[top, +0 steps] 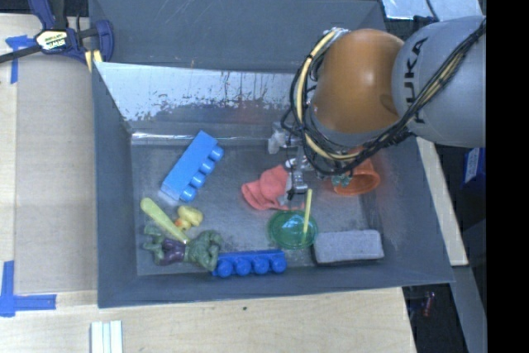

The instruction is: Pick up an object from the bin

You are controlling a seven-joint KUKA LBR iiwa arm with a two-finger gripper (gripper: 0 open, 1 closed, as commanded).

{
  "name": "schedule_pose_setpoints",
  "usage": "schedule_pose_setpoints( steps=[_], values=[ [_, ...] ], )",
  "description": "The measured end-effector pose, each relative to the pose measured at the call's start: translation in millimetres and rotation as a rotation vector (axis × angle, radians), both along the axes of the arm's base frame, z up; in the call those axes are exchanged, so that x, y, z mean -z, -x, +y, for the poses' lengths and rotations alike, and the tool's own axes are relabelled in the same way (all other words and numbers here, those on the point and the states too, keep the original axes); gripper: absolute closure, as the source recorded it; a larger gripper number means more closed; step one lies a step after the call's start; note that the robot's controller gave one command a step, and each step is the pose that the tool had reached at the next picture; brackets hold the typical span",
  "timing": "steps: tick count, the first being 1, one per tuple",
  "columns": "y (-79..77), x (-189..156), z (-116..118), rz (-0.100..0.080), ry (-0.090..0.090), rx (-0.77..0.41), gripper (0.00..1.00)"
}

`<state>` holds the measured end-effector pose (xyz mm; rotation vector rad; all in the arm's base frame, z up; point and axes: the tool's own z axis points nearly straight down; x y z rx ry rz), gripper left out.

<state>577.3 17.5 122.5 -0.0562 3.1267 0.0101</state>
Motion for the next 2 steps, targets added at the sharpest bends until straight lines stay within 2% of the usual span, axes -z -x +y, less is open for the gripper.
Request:
schedule_pose_setpoints(
  steps=[1,2],
  values=[
    [1.9,22.7,-0.8,-0.005,0.004,-0.222,0.0],
    [-6.5,50.9,-10.2,-0.005,0.0,-0.05,1.0]
  ],
)
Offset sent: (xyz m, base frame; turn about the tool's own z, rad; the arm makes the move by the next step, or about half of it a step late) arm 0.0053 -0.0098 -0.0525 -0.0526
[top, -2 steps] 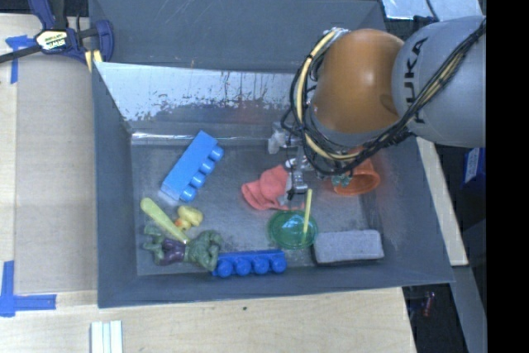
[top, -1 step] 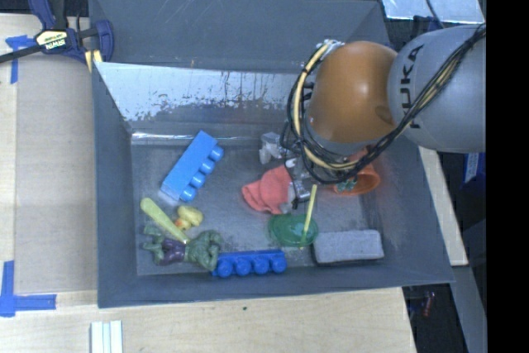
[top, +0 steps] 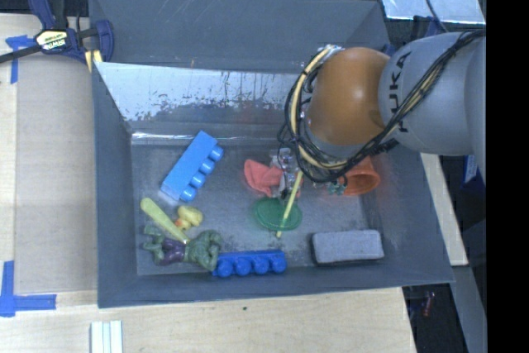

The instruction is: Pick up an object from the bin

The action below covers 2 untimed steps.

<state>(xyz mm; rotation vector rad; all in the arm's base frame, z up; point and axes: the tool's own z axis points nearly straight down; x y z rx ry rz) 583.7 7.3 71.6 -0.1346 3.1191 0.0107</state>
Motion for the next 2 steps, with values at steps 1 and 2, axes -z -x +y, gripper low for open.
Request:
schedule_pose_setpoints(
  steps=[1,2],
  values=[
    [0.0,0.0,0.0,0.0,0.0,0.0,1.0],
    [-1.6,-57.0,-2.1,0.003,0.0,0.015,1.0]
  ],
)
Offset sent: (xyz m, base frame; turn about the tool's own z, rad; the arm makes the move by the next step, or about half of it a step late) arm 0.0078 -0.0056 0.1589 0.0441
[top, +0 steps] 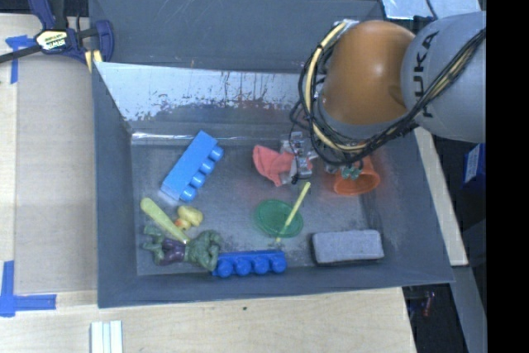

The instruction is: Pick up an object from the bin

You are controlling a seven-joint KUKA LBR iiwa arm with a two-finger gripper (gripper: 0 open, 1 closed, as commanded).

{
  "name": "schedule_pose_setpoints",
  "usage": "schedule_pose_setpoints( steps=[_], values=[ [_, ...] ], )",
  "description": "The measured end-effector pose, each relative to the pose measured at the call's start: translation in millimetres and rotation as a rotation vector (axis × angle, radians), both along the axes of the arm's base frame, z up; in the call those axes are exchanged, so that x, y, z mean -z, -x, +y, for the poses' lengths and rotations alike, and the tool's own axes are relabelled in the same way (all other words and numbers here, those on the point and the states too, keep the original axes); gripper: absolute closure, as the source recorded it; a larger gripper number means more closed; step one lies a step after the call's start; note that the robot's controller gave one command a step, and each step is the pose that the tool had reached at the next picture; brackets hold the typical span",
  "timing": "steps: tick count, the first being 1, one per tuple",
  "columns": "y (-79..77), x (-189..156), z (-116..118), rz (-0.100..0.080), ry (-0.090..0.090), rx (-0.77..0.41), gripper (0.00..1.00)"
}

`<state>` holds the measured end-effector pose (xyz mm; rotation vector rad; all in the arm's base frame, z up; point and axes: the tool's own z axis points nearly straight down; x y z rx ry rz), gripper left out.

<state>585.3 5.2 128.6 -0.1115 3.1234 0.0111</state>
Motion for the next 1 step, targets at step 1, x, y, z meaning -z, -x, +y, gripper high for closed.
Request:
schedule_pose_setpoints(
  steps=[1],
  values=[
    [10.5,-83.1,-12.3,0.001,0.0,-0.036,1.0]
  ],
)
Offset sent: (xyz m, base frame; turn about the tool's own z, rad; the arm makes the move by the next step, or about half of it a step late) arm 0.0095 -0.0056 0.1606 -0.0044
